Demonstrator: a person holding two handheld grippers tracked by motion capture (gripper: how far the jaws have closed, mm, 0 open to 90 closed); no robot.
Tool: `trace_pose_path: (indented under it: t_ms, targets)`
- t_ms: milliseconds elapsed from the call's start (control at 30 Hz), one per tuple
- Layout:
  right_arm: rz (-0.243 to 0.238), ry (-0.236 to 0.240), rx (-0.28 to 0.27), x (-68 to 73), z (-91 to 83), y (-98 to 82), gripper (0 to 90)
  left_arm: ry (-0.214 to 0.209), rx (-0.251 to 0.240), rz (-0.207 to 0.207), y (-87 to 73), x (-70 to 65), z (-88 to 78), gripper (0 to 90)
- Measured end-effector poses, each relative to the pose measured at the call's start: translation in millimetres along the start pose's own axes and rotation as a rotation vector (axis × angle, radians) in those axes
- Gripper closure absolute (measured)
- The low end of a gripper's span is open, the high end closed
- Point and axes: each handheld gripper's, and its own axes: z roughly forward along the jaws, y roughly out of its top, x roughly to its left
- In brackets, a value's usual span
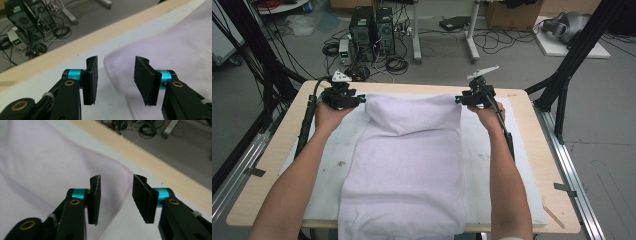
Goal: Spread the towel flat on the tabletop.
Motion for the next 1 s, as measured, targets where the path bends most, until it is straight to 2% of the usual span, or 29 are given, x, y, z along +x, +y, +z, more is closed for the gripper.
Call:
trace_pose_path:
  t_ms: [33, 167, 200, 267, 300, 367, 433, 533, 600, 633, 667, 733, 800, 833, 900, 933, 967, 1000]
  targets:
    - [-0.007, 0.008, 0.004, 2.8, 2.1, -5.8, 55.5, -0.012, 0.007, -0.009, -8.7, -1.3, -0.4, 53.9]
    - [-0.009, 0.056, 0.045, 16.4, 6.7, -27.4, 48.7, -0.040, 0.026, 0.009, -30.8, -10.4, -4.2, 52.3]
    - [-0.016, 0.060, 0.055, 18.7, 5.9, -31.0, 48.1, -0.051, 0.026, 0.010, -36.8, -13.5, -7.3, 51.8]
    - [0.001, 0.099, 0.107, 24.9, 3.5, -38.2, 43.6, -0.074, 0.021, 0.017, -46.1, -19.3, -13.7, 51.1]
    - [-0.008, 0.108, 0.113, 31.0, -0.7, -43.2, 44.0, -0.082, 0.021, 0.023, -50.6, -22.5, -17.3, 51.0]
    - [-0.031, 0.133, 0.056, 41.3, -9.8, -52.4, 45.5, -0.103, 0.028, 0.040, -57.6, -28.2, -24.3, 50.6]
    - [-0.041, 0.164, 0.041, 54.1, -18.8, -60.9, 44.4, -0.113, 0.025, 0.065, -65.5, -36.7, -33.9, 49.3]
    - [-0.095, 0.200, 0.007, 77.2, -34.4, -75.3, 44.2, -0.143, 0.000, 0.084, -78.6, -48.8, -50.4, 49.0]
    - [-0.111, 0.220, -0.009, 88.6, -42.9, -82.4, 44.2, -0.165, -0.020, 0.079, -88.4, -56.9, -61.3, 48.1]
    - [-0.124, 0.229, -0.021, 94.5, -47.3, -86.8, 44.6, -0.176, -0.012, 0.091, -92.3, -61.2, -65.8, 47.8]
    - [-0.135, 0.247, -0.025, 100.7, -50.6, -91.2, 44.7, -0.182, -0.024, 0.099, -98.7, -66.9, -71.0, 47.3]
    - [-0.176, 0.265, -0.009, 114.5, -55.0, -101.8, 45.3, -0.210, -0.013, 0.106, -107.8, -74.7, -75.3, 47.5]
    - [-0.190, 0.279, 0.004, 122.2, -55.2, -111.1, 46.6, -0.227, 0.030, 0.143, -117.9, -82.9, -74.9, 49.3]
    - [-0.204, 0.278, 0.026, 126.0, -53.1, -116.4, 46.8, -0.226, 0.054, 0.160, -123.0, -86.1, -72.4, 49.9]
    - [-0.242, 0.260, 0.100, 129.1, -42.3, -127.6, 47.9, -0.249, 0.118, 0.167, -131.0, -86.7, -63.9, 51.9]
    - [-0.236, 0.263, 0.118, 127.8, -37.9, -130.5, 49.4, -0.264, 0.168, 0.168, -134.0, -86.3, -57.5, 53.0]
    - [-0.217, 0.274, 0.142, 124.5, -31.4, -134.7, 52.5, -0.283, 0.147, 0.156, -134.7, -85.3, -57.0, 57.2]
    - [-0.203, 0.275, 0.153, 122.2, -27.4, -137.1, 57.4, -0.294, 0.144, 0.159, -134.2, -85.3, -56.8, 65.3]
